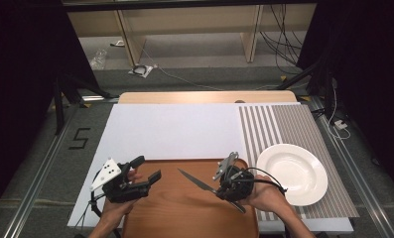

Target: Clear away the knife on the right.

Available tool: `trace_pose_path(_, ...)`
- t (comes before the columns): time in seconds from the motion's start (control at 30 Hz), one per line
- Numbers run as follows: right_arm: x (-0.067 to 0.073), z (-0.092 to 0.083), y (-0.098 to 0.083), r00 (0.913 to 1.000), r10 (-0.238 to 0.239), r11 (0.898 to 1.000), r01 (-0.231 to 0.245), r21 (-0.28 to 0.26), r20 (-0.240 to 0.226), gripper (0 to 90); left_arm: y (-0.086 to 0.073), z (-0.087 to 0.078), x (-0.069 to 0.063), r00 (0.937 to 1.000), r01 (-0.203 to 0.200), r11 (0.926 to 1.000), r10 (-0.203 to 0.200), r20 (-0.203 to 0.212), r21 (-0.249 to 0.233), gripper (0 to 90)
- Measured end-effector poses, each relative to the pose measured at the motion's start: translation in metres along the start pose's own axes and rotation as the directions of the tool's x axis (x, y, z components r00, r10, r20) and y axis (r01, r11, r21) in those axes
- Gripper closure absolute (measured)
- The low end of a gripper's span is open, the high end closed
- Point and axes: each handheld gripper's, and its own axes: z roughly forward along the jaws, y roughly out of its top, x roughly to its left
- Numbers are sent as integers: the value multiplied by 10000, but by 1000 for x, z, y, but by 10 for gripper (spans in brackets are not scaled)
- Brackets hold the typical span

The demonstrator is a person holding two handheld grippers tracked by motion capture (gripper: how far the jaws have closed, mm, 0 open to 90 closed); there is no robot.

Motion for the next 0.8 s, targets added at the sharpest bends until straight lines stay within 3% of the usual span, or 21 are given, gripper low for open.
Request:
trace_pose_path(0.7,13,13,-6,9985,47,9964,-2,843,-539,807,0,0,-1,10000,-28,10000,28,28,7,179)
trace_pose_path(0.8,15,16,-8,9975,-144,9934,222,1125,-698,807,0,0,-1,10000,-37,10000,37,31,11,179)
